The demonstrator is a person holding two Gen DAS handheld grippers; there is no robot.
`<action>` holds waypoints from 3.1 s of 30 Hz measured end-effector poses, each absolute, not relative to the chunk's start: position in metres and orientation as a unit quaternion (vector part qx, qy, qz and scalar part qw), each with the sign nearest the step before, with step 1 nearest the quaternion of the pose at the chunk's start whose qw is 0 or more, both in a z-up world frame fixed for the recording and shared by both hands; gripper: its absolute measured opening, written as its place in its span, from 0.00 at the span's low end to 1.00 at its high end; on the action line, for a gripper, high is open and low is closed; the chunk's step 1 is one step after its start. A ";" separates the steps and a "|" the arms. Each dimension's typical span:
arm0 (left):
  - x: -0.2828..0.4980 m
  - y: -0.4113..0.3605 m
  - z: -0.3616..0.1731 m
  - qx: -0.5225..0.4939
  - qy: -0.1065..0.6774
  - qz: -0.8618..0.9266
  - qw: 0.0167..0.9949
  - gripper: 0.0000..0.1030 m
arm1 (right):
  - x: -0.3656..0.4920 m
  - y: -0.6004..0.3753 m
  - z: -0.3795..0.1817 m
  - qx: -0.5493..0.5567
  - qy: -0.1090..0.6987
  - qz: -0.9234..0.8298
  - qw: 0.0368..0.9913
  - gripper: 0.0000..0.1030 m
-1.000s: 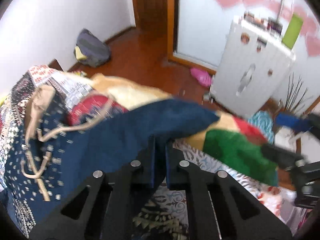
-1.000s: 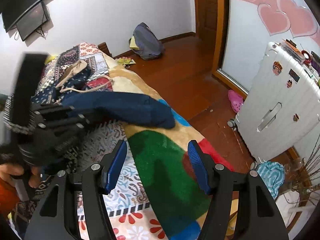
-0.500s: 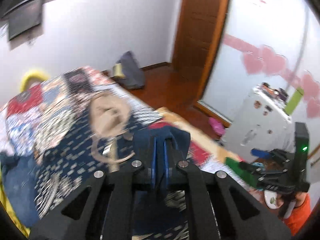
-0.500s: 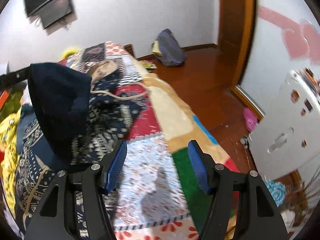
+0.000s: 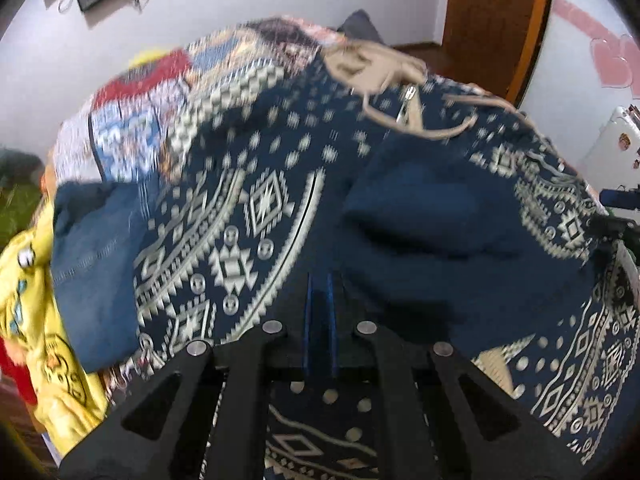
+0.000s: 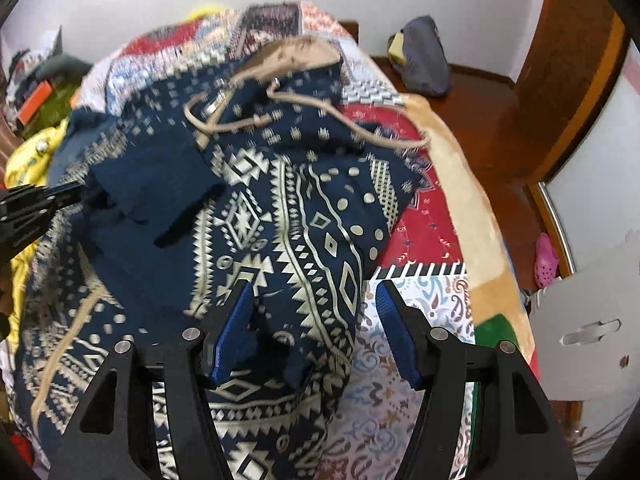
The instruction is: Fold large clothes
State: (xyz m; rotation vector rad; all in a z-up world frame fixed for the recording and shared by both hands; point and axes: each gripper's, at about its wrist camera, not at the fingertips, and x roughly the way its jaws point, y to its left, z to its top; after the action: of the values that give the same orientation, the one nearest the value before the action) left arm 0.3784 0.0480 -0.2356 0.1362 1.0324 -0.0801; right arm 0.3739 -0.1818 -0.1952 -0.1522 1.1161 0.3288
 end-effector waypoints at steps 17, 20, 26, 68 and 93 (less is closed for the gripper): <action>0.396 -0.042 -0.238 0.261 0.428 -0.125 0.856 0.74 | 0.386 -0.182 -0.202 -0.057 0.548 0.164 0.818 0.58; 0.398 -0.054 -0.255 0.272 0.439 -0.158 0.842 0.74 | 0.388 -0.179 -0.205 -0.059 0.550 0.167 0.816 0.58; 0.414 -0.064 -0.261 0.263 0.437 -0.173 0.843 0.73 | 0.392 -0.174 -0.208 -0.058 0.553 0.169 0.814 0.58; 0.386 0.180 -0.239 -0.067 0.512 0.020 0.856 0.34 | 0.397 -0.193 -0.097 -0.024 0.457 0.152 0.876 0.58; 0.515 0.081 -0.104 0.001 0.409 -0.047 0.911 0.64 | 0.526 -0.144 -0.092 -0.006 0.448 0.136 0.883 0.60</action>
State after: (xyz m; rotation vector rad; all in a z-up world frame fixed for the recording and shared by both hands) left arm 0.5146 0.0814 -0.1036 0.0025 0.8436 -0.0959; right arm 0.5261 -0.1439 -0.0922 -0.0120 0.9332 0.2825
